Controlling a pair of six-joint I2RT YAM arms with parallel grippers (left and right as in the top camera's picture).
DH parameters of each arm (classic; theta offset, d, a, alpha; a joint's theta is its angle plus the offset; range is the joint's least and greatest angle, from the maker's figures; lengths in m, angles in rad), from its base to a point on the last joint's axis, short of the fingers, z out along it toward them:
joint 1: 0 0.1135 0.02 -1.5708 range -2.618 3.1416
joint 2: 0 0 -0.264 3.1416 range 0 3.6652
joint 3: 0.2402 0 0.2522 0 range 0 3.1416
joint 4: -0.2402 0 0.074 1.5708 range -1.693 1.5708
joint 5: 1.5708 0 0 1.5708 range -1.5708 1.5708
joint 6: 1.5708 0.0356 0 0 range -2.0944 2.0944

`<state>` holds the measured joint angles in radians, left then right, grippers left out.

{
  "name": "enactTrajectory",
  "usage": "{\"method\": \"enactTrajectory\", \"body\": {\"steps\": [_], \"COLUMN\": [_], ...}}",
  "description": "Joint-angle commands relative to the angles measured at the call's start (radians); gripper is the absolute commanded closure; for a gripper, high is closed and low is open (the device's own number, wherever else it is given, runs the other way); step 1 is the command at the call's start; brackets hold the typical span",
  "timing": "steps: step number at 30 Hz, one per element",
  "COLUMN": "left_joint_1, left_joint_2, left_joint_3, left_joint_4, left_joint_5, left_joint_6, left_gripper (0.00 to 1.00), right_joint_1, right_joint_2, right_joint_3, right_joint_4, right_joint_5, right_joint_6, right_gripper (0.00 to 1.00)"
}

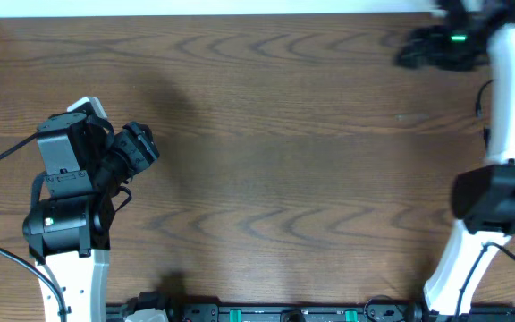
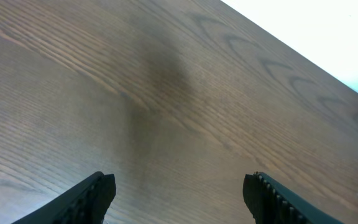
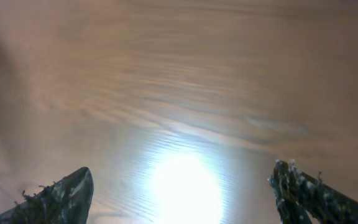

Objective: Untangle cables

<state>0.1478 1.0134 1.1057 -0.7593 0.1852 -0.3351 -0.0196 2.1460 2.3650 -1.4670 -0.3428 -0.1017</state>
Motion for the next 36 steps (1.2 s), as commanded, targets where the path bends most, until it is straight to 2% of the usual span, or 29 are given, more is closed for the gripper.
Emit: {"method": "enactTrajectory", "body": {"steps": [1,4,10,17,21,29,30,31,36], "left_joint_1": [0.004,0.004,0.004,0.004,0.004,0.004,0.004,0.004,0.004], "left_joint_2": [-0.01,-0.016,-0.03,-0.037,-0.037,-0.037,-0.037,-0.037,-0.037], "left_joint_3": [0.009,0.009,0.009,0.009,0.009,0.009,0.009,0.009,0.009], "left_joint_4": [-0.003,-0.003,-0.003,-0.003,-0.003,-0.004,-0.004,-0.003,-0.003], "left_joint_5": [0.0,-0.003,-0.038,-0.04,-0.04,-0.041,-0.041,-0.041,-0.041], "left_joint_6": [0.028,0.028,0.028,0.028,0.028,0.029,0.029,0.029,0.029], "left_gripper": [0.27,0.26,0.25,0.24,0.24,0.23,0.23,0.23,0.23], "right_joint_1": [0.164,0.297,0.468,0.537,0.564,0.57,0.567,0.562,0.54], "right_joint_2": [-0.09,-0.182,-0.408,-0.673,-0.838,-1.246,-1.305,-1.366,-1.612], "right_joint_3": [0.002,0.002,0.002,0.002,-0.04,-0.299,-0.339,-0.379,-0.566], "right_joint_4": [0.018,0.04,-0.033,-0.219,-0.23,-0.231,-0.23,-0.23,-0.226], "right_joint_5": [0.095,0.124,0.349,0.517,0.536,0.707,0.711,0.71,0.711], "right_joint_6": [-0.026,-0.024,0.031,0.125,0.147,0.286,0.293,0.312,0.447], "right_gripper": [0.12,0.11,0.07,0.08,0.08,0.05,0.05,0.01,0.01]}}
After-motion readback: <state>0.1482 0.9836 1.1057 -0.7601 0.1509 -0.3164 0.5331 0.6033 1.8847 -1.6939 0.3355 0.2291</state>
